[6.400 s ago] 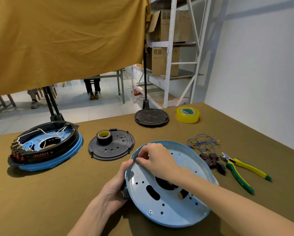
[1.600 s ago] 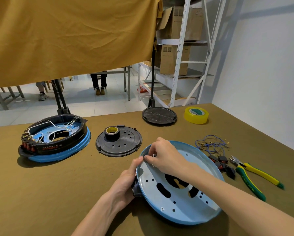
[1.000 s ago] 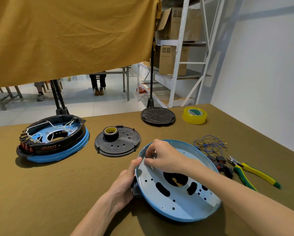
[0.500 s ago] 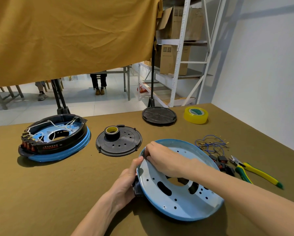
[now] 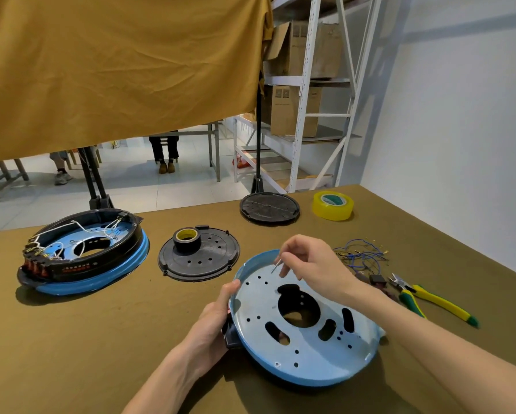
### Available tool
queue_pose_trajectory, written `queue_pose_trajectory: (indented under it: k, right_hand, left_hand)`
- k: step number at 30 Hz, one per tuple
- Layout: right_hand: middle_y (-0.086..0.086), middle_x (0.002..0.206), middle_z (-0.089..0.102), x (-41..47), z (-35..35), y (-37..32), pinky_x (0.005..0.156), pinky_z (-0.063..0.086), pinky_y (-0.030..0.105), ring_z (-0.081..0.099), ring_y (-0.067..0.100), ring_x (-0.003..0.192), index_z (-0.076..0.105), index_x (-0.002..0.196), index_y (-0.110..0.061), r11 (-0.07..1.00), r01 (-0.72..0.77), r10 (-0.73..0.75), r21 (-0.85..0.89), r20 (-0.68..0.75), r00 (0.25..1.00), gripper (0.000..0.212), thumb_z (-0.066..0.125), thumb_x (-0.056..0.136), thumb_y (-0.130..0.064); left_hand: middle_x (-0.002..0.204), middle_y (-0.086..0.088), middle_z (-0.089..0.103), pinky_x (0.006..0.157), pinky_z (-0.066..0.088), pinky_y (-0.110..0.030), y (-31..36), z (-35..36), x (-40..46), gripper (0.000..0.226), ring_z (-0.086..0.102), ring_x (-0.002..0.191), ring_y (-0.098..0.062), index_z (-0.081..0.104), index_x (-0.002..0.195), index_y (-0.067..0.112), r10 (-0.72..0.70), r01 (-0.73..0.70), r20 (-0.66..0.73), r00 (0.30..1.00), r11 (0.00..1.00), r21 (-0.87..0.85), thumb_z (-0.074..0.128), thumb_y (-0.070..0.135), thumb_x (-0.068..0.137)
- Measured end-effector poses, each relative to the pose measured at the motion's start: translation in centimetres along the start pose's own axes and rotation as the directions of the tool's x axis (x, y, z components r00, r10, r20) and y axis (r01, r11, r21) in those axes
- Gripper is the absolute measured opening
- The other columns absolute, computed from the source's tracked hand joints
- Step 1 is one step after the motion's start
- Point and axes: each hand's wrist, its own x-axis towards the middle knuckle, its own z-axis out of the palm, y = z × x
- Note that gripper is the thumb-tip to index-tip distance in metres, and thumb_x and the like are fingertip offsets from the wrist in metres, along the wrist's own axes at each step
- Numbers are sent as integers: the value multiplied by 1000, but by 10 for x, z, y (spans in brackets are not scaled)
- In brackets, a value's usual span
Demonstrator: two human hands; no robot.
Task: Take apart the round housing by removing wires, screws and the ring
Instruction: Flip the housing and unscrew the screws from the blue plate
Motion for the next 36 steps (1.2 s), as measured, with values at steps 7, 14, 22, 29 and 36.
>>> queue_pose_trajectory:
  k: [7,14,22,29,36]
  right_hand:
    - [18,69,74,-10,-61,35,48,53,25,68,21,55,71,85,4,930,-144,260,337,-332,907,12,63,93,3]
    - [12,66,74,-8,-75,92,52,52,23,68,14,56,75,80,-4,911,-411,407,43,-261,875,16,66,93,-6]
    - [3,91,77,21,-59,103,72,51,22,68,11,79,80,97,-11,852,-284,269,-440,-98,958,10,72,92,-15]
    - [-5,85,70,20,-57,96,74,47,25,66,14,87,77,94,-17,903,-258,177,-344,-248,952,10,67,96,-17]
    - [-1,78,72,-1,-44,23,59,50,23,64,11,65,75,92,-15,999,-38,37,5,-296,955,16,62,100,-20]
  left_hand:
    - [91,-19,78,55,56,-32,11,-16,-2,68,75,72,-29,72,111,7,96,-84,-142,985,993,85,56,68,86]
    - [72,-13,76,44,53,-26,22,-31,-4,64,73,56,-21,71,101,1,211,-183,-288,934,975,123,54,62,94]
    - [83,-16,78,58,55,-34,11,-37,-6,65,76,65,-24,72,107,4,145,-150,-310,940,989,8,58,65,90]
    - [78,-15,78,54,56,-32,19,-26,-11,64,74,65,-25,73,100,3,233,-233,-328,916,972,38,61,64,87]
    - [102,18,77,68,59,-17,59,26,-22,63,75,95,-8,63,121,29,719,-635,-206,663,687,354,85,59,71]
